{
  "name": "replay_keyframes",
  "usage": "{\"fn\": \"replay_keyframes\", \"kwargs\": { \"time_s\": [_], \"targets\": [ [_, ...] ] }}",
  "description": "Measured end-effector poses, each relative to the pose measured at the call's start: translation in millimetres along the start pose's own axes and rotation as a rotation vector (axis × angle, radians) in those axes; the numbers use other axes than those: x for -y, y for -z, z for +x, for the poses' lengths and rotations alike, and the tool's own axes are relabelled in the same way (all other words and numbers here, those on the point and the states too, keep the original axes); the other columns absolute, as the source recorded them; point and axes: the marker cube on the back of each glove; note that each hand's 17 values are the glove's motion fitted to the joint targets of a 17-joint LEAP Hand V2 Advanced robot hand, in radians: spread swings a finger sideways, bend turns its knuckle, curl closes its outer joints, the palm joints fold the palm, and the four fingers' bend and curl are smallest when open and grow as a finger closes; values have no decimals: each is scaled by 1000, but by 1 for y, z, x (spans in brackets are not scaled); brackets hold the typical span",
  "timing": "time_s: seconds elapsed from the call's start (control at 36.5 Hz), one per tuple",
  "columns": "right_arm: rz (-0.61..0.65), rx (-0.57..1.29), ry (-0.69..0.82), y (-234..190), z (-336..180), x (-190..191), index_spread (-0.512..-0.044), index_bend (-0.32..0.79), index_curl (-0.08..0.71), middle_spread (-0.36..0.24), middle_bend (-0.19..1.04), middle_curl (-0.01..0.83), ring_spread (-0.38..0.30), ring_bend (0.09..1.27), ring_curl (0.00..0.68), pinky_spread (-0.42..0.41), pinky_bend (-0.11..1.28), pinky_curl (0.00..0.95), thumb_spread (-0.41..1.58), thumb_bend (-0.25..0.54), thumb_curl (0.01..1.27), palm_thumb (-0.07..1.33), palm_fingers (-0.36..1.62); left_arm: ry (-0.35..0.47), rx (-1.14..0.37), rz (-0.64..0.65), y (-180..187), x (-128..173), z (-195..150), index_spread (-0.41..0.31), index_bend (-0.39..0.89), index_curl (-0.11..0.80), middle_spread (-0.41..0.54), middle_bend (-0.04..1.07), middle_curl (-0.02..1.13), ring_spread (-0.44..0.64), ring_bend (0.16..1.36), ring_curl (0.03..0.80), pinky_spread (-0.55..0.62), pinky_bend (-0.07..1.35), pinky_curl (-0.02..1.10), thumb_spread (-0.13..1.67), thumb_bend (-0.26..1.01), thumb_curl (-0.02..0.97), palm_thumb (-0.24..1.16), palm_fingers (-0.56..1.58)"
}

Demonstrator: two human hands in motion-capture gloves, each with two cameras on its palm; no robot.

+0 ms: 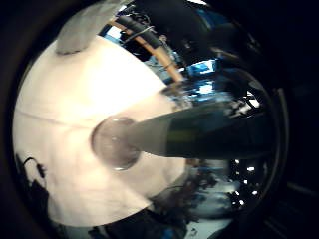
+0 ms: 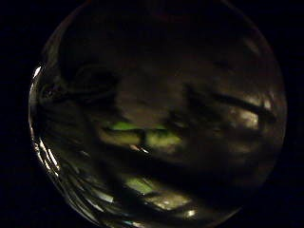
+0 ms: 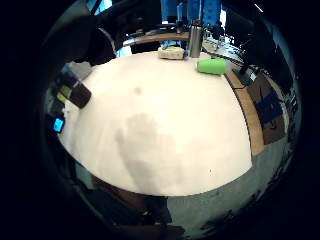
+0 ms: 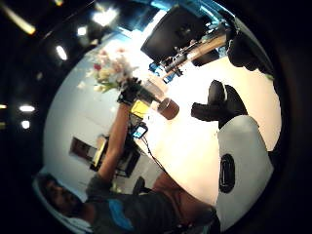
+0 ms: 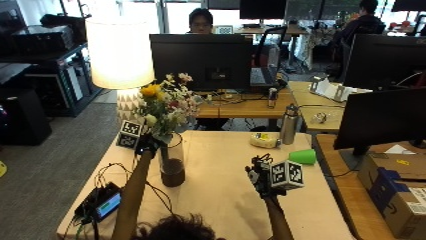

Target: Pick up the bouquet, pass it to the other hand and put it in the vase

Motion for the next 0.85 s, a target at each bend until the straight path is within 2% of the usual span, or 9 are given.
{"fn": "replay_keyframes", "kwargs": {
  "time_s": [0.14,0.16,0.22,0.33,0.41,0.47,0.6,0.85],
  "targets": [
    [8,12,-8,3,1,0,-266,130,359,-88,271,468,-74,359,400,214,248,368,978,-19,606,946,993,95,416,-78,16,-17,-15,-113,139,434,-185,300,479,-90,605,390,189,327,356,825,-29,485,786,382],
    [11,14,-7,4,0,0,-265,126,357,-87,266,468,-74,358,399,219,249,369,978,-19,605,946,988,120,468,-83,22,-20,-15,-103,147,431,-152,257,461,-30,587,381,246,323,352,824,-49,476,754,316],
    [19,20,-2,4,0,1,-265,129,357,-88,266,469,-73,355,402,221,238,370,979,-19,605,946,985,158,502,-91,37,-23,-17,-83,133,421,-114,236,456,25,591,380,305,329,349,827,-56,464,725,297],
    [30,30,6,8,-5,1,-265,124,352,-88,264,471,-72,346,401,228,232,372,979,-19,603,946,985,165,357,-110,65,-34,-12,-53,108,388,-61,198,429,96,607,359,388,331,333,842,-43,446,706,290],
    [34,29,12,11,-9,2,-265,128,351,-87,257,471,-72,348,403,234,219,373,979,-19,603,946,981,107,185,-56,90,-46,-4,-33,91,363,-17,184,414,135,625,356,429,348,333,874,-45,428,674,268],
    [35,27,18,12,-12,2,-265,124,348,-87,256,472,-72,347,404,237,216,374,979,-19,602,946,981,70,125,-5,103,-51,1,-26,97,352,-2,186,408,155,630,353,449,352,331,888,-40,420,668,268],
    [41,20,35,13,-21,3,-265,129,346,-88,250,472,-68,338,406,244,203,377,982,-19,600,945,966,-21,86,71,119,-67,17,-36,124,336,24,201,405,183,628,343,479,340,324,912,-35,401,651,285],
    [42,14,54,9,-34,4,-264,137,347,-78,240,471,-59,318,404,260,182,372,994,-20,596,941,939,-152,53,86,119,-96,53,-73,143,326,34,200,400,200,612,329,493,304,314,946,-39,380,615,322]
  ]
}}
